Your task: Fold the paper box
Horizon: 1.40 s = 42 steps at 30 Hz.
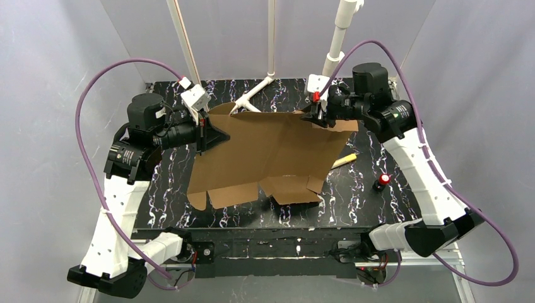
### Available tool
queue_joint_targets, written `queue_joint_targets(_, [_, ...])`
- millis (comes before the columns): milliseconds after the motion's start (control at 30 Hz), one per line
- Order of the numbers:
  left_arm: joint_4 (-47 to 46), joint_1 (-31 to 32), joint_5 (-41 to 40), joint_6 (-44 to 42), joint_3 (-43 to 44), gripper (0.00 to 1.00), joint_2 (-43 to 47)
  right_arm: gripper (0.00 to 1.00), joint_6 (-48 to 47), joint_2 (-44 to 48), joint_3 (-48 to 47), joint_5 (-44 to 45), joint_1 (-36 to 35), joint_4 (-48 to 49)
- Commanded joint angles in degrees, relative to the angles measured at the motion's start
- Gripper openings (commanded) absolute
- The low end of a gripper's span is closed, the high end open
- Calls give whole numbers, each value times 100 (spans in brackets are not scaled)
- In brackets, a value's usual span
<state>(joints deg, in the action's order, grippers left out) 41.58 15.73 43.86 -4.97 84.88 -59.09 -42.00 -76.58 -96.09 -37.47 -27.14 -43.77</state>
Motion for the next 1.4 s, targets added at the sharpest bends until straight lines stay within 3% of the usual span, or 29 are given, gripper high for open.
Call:
queue_joint_targets(0, [-143, 27, -13, 152, -39, 0, 160, 32, -156, 216, 227, 134, -123, 0])
queue_joint_targets(300, [-318, 21, 117, 258, -223, 0, 313, 31, 419, 138, 755, 10, -331, 491])
queue_joint_targets(867, [-738, 27, 330, 370, -647, 0, 562, 55, 2134, -59, 1550, -356, -336, 2156])
queue_joint_targets(1000, [-670, 24, 205, 257, -674, 0, 590, 67, 2247, -36, 1535, -410, -244, 2204])
queue_joint_targets(1100, [-473, 22, -79, 9, -715, 0, 605, 77, 1952, 127, 1376, -735, -80, 1810])
queue_joint_targets(1233, [-291, 25, -447, -342, -845, 0, 693, 91, 807, 564, 914, -1360, 558, 504])
queue_joint_targets(1367, [-291, 25, -573, -561, -973, 0, 770, 94, 31, 908, 590, -1745, 1073, -677])
